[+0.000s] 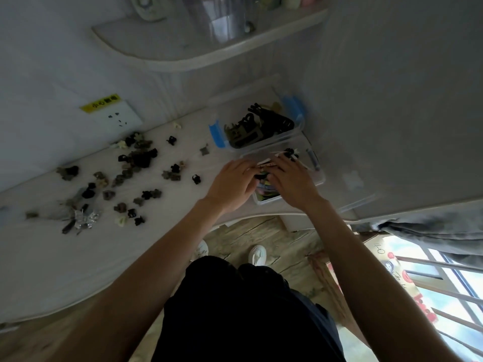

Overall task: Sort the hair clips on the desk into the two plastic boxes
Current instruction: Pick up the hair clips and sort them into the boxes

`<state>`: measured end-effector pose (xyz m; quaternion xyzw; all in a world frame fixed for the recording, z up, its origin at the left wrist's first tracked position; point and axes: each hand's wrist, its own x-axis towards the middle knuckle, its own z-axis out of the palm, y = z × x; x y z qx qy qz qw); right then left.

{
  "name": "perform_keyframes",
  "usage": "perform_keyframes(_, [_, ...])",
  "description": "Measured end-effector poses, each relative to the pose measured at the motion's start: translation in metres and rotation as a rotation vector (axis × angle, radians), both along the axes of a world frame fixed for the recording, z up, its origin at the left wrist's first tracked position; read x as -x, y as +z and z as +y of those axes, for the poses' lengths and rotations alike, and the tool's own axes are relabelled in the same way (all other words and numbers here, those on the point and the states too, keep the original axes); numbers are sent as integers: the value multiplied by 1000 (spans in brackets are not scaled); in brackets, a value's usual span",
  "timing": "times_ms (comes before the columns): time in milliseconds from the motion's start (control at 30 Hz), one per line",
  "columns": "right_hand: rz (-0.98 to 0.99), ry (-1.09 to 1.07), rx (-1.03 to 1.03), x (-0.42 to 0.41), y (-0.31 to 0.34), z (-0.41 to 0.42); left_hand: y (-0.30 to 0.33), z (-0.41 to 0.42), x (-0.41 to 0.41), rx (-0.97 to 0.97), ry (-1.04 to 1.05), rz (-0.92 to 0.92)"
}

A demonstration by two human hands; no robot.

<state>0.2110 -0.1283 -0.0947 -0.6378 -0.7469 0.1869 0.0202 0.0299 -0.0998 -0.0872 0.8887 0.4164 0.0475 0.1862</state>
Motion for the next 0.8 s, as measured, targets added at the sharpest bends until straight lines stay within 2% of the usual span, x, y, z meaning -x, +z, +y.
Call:
perform_keyframes(133, [33,-85,-165,13,7,-2,14,-9,37,-16,92,-243])
perform_keyframes(233, [242,-158,-291,58,21,-6,20,-23,86,-21,357,-426])
perform_keyframes(300, [381,-159,-256,106,28,-8,16,-35,130,-22,587,-478])
perform_keyframes(400, [445,-13,-101,168,26,-6,6,-50,195,19,908,-419])
perform_keyframes(467, [418,108,11,203,19,4,0,-55,237,18,1040,-329])
perform_keyframes(533, [380,211,88,237,11,17,0,-56,277,-19,1106,-248])
perform_keyframes(633, [349,315,116,284,2,31,-3,-54,320,-65,1179,-256])
perform_keyframes(800, [283,513,72,351,-15,51,-18,-47,373,24,1258,-282])
